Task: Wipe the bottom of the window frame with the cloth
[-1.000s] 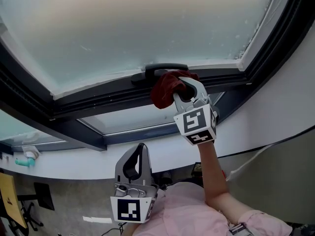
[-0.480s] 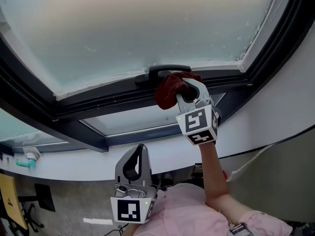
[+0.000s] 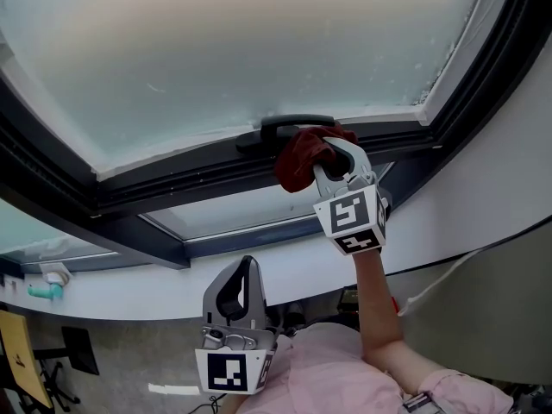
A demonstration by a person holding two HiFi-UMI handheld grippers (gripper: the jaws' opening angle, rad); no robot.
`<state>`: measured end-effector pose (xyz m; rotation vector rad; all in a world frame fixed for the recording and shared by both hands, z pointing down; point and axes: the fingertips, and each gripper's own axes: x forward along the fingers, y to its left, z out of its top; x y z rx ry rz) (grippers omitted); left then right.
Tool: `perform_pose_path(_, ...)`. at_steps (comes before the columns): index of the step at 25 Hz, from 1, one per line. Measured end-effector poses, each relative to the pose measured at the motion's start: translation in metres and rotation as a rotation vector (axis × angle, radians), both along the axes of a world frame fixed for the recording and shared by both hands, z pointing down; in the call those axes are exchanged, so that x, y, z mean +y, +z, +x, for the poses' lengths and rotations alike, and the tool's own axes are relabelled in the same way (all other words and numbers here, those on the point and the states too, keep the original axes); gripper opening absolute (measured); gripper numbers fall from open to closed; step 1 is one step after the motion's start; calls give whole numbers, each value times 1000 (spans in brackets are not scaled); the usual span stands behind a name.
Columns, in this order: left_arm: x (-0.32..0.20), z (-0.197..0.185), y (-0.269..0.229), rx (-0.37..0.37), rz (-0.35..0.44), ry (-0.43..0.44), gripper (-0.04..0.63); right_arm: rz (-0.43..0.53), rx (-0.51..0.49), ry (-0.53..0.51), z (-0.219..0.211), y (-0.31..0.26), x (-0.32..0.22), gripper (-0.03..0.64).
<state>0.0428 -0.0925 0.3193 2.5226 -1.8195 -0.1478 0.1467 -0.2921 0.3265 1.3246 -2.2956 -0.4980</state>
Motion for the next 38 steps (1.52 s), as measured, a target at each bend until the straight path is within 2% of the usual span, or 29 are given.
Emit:
perform_pose_path(3,1,-3,1,21,-10,-27,-3,-2,-10,9,7,0,-2,71)
perform_pose_path(20,-1,24,0,-7,8,-20,-3,-7,-45,39,49,1,-12,71)
perform_pose_path(38,-4,25,1,-6,6,-11,-3,-5,-76,94,81,0,-17,71)
